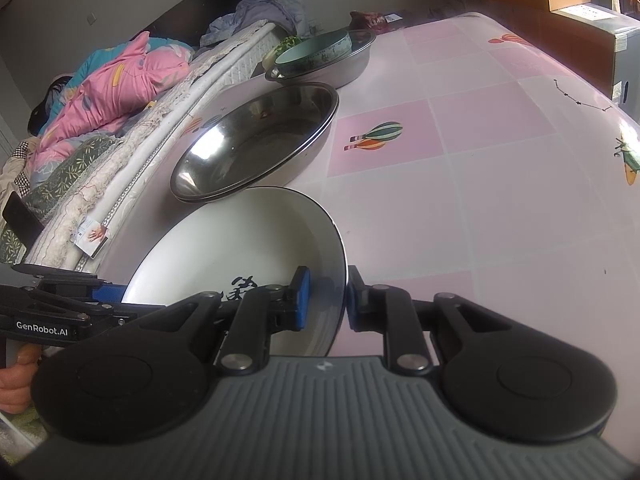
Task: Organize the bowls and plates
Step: 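Lift the white plate off the table with the right gripper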
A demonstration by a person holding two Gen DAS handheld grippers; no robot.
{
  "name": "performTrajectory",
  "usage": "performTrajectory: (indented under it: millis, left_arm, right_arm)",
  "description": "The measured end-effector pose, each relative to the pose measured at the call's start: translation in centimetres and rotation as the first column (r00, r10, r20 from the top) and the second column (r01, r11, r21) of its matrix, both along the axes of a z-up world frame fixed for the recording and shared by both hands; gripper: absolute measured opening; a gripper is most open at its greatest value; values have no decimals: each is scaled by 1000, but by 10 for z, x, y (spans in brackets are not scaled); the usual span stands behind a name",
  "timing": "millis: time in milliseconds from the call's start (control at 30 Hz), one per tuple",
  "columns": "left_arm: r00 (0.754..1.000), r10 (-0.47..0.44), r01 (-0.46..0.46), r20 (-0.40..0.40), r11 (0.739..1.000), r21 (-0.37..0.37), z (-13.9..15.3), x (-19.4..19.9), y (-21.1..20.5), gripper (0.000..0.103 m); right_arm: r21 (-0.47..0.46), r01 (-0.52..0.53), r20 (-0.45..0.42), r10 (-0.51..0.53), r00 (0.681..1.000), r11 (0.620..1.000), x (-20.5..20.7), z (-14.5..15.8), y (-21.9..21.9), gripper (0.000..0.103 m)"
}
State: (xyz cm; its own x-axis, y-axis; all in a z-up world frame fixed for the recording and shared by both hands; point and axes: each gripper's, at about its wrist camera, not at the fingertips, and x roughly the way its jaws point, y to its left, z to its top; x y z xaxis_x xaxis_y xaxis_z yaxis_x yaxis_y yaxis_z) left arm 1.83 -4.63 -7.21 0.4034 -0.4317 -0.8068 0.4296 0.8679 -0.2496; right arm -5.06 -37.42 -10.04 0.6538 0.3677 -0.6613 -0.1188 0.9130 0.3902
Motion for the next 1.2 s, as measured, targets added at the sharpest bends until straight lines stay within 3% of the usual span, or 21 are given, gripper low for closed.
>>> performTrajectory:
  millis: [1200]
  left_arm:
    - [1000,3,-3,8,1000,0,1,3,0,43]
  right_arm:
    - [0,12,7,-12,1000,1000,-12,-2,0,18]
